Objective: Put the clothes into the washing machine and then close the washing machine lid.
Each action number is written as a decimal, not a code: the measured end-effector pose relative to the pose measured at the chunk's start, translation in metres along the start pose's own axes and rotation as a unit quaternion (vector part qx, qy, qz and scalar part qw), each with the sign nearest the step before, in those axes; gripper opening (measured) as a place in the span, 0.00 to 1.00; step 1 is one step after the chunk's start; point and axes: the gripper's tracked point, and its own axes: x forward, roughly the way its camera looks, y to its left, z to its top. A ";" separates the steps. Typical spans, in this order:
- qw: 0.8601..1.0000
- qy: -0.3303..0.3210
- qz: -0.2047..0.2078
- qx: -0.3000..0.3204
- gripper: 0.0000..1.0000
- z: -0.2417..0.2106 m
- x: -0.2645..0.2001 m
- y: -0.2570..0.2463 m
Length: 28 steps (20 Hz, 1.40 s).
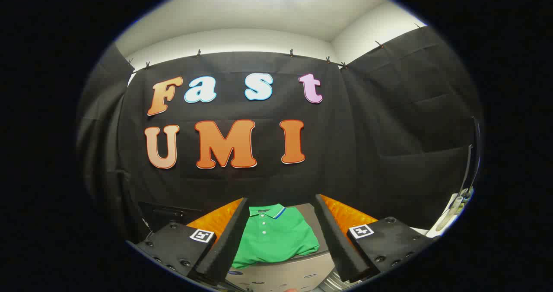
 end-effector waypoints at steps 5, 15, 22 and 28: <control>1.000 -0.002 0.003 -0.004 0.98 0.003 -0.005 0.002; 1.000 -0.004 0.008 -0.006 0.98 0.005 -0.008 0.010; 1.000 -0.007 0.011 0.003 0.98 0.008 -0.010 0.014; 1.000 -0.007 0.012 -0.002 0.98 0.012 -0.009 0.016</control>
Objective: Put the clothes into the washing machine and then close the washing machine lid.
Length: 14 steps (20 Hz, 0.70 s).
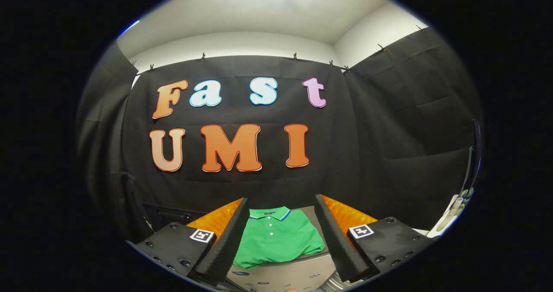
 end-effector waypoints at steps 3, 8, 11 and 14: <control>1.000 0.016 0.001 -0.005 0.98 -0.003 0.007 0.003; 0.998 0.052 0.020 -0.007 0.98 0.004 0.051 0.010; 0.995 0.090 0.036 0.008 0.98 0.000 0.090 0.016; 0.987 0.145 0.066 0.026 0.98 -0.022 0.125 0.028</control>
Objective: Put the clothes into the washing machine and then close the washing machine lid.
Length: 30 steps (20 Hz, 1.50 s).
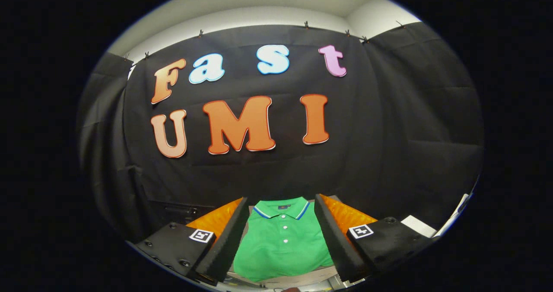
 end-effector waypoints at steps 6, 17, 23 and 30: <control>0.993 0.113 -0.005 -0.019 0.98 -0.038 0.074 -0.015; 0.928 0.371 0.021 -0.010 0.99 -0.144 0.127 -0.017; 0.895 0.446 0.015 -0.017 0.99 -0.162 0.131 -0.022; 0.885 0.462 0.035 -0.042 0.87 -0.162 0.127 -0.025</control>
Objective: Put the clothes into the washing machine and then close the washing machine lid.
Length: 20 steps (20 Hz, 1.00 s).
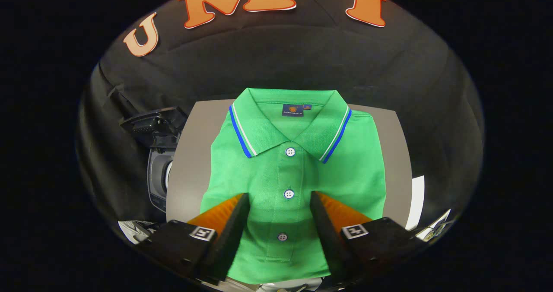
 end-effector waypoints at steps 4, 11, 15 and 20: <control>0.999 -0.003 0.026 0.029 0.49 0.005 -0.001 -0.003; 0.995 -0.082 0.046 0.043 0.09 0.005 -0.002 -0.004; 0.971 -0.225 0.054 0.065 0.08 0.014 -0.004 -0.009; 0.917 -0.395 0.022 0.044 0.08 0.013 -0.034 -0.013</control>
